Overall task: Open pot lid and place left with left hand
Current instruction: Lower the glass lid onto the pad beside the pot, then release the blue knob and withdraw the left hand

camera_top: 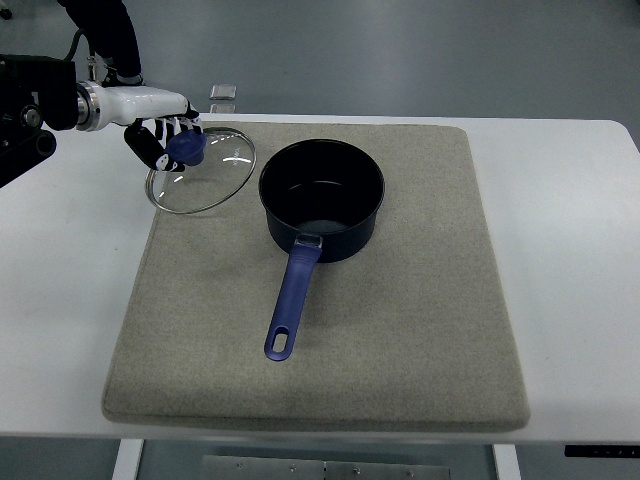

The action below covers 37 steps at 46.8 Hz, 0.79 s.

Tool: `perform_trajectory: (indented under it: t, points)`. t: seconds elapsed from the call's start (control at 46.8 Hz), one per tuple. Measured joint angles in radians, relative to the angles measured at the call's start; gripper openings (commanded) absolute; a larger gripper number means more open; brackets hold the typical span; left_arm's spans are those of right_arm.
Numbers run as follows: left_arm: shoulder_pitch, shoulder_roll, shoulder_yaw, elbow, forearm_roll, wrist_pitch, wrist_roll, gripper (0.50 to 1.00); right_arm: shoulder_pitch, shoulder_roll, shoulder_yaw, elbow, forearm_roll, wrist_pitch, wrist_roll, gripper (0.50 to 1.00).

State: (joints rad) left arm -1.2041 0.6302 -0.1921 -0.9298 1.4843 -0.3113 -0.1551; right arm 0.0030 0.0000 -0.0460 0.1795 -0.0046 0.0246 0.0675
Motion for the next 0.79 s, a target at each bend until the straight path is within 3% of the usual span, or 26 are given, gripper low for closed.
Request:
perform_trajectory:
  t: [0.235, 0.385, 0.47, 0.598, 0.791]
  points:
    - [0.002, -0.023, 0.067, 0.006, 0.011, 0.005, 0.001, 0.500, 0.000, 0.000, 0.000, 0.000, 0.000, 0.000, 0.000, 0.915]
    - [0.000, -0.036, 0.077, 0.044, -0.006, 0.014, 0.002, 0.739, 0.000, 0.000, 0.000, 0.000, 0.000, 0.000, 0.000, 0.917]
    - [0.000, -0.055, 0.070, 0.072, -0.019, 0.017, 0.002, 0.808, 0.000, 0.000, 0.000, 0.000, 0.000, 0.000, 0.000, 0.917]
    - [0.000, -0.070, 0.068, 0.104, -0.142, 0.037, 0.001, 0.988, 0.000, 0.000, 0.000, 0.000, 0.000, 0.000, 0.000, 0.917]
    - [-0.002, -0.070, 0.074, 0.147, -0.409, 0.047, 0.000, 0.992, 0.000, 0.000, 0.000, 0.000, 0.000, 0.000, 0.000, 0.917]
